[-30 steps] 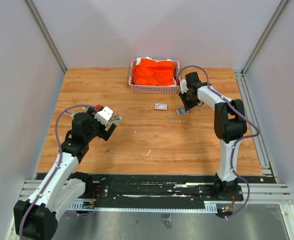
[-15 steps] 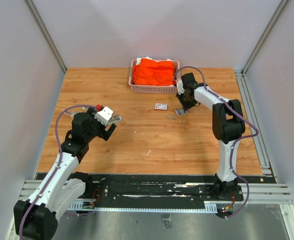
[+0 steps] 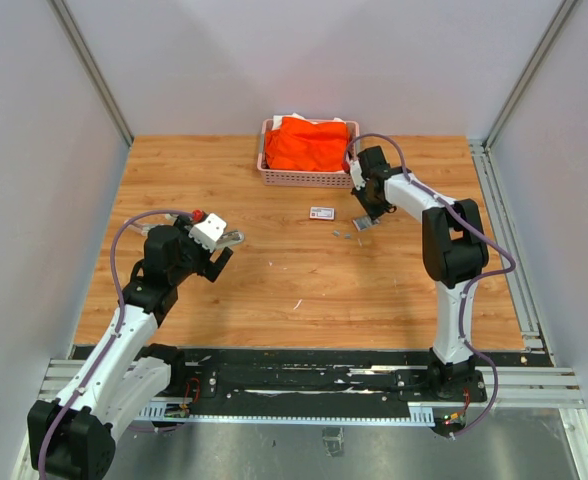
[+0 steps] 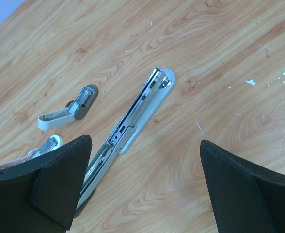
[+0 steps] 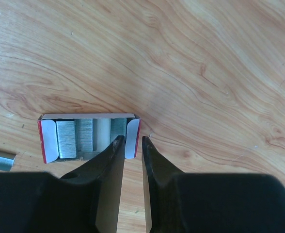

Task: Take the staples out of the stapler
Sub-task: Place the staple in the staple box.

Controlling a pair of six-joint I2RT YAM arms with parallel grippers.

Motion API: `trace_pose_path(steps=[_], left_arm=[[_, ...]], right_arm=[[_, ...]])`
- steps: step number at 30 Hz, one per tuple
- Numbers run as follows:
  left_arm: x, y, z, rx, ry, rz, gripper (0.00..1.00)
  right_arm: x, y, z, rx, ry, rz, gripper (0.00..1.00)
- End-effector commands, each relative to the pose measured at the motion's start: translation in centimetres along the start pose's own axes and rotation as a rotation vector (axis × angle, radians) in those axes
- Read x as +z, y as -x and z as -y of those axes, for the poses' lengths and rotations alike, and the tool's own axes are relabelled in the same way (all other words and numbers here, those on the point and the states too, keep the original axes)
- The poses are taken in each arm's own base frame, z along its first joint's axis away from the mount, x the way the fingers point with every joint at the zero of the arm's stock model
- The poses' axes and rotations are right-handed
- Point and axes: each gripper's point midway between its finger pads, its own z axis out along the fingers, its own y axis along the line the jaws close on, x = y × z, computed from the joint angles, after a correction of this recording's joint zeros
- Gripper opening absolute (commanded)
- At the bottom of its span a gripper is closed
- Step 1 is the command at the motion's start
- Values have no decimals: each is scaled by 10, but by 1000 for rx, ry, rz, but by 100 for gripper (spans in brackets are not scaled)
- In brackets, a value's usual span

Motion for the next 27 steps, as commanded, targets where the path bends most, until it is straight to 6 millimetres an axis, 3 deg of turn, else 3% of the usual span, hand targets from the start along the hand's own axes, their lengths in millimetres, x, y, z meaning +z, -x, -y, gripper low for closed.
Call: trace_pose_path(steps=[1, 6, 14, 27], left_arm=[[0, 4, -3, 14, 17, 23, 98], [1, 4, -3, 14, 15, 21, 98], [1, 3, -3, 14, 15, 21, 98], [1, 3, -3, 14, 15, 18, 98]], right_arm=[[9, -6, -4, -52, -35, -31, 22], [5, -1, -7, -52, -24, -15, 26], [-23, 19, -6, -19, 3, 62, 33], [-22, 18, -12, -8, 38, 67, 37]])
